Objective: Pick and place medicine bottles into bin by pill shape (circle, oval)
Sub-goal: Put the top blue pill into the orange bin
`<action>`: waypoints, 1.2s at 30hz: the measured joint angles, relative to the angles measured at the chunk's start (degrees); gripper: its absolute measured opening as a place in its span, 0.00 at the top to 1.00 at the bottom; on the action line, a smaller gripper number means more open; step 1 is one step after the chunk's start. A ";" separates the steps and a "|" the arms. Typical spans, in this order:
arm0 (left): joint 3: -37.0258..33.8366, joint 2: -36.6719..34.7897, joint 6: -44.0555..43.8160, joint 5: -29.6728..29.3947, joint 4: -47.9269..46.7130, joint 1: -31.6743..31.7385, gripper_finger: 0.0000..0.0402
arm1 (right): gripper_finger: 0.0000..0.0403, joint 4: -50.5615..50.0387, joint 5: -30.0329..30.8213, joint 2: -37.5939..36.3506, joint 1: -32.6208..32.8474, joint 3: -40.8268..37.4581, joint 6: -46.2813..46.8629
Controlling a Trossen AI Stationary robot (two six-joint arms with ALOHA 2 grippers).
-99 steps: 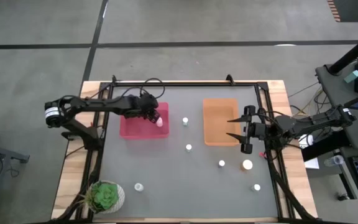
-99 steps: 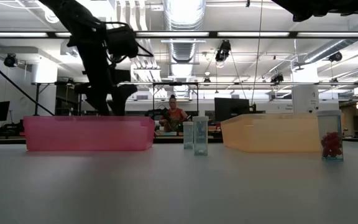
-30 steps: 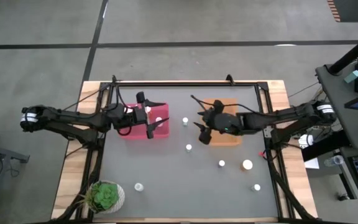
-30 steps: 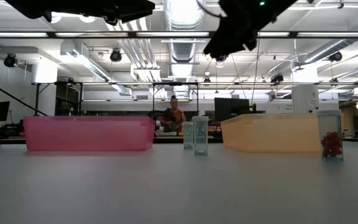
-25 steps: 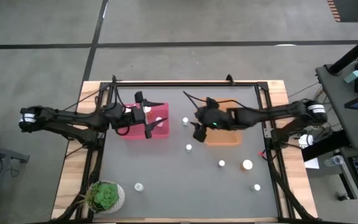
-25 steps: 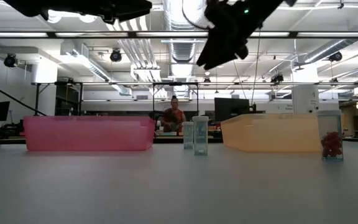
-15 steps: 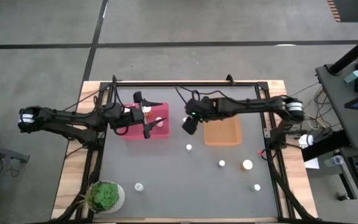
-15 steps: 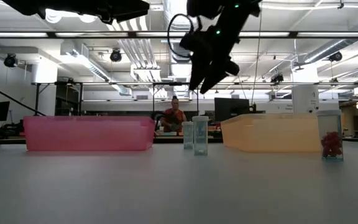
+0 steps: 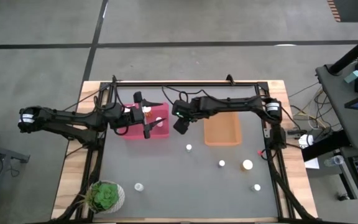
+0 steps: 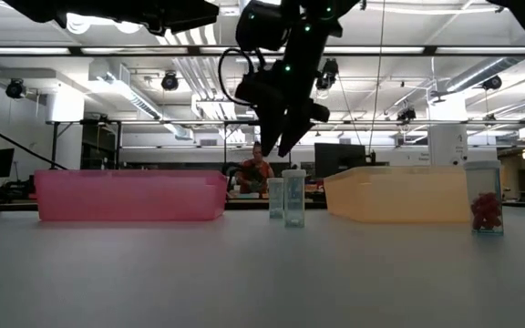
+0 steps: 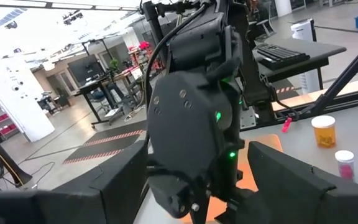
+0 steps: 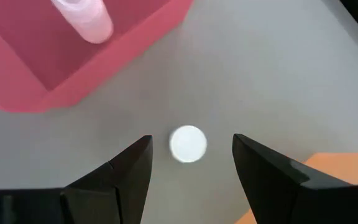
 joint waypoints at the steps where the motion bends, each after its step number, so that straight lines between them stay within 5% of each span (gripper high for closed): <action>1: 0.00 0.00 0.00 0.00 -0.01 0.00 0.35 | 0.47 -0.43 0.04 0.61 -0.13 0.28 -0.06; 26: 0.00 -0.01 0.16 -0.17 0.04 0.00 0.35 | 0.47 0.75 -2.54 5.96 -0.81 0.70 -1.31; 36: 0.00 -0.01 0.16 -0.17 0.04 0.00 0.35 | 0.63 0.72 -2.54 5.94 -0.81 0.28 -1.18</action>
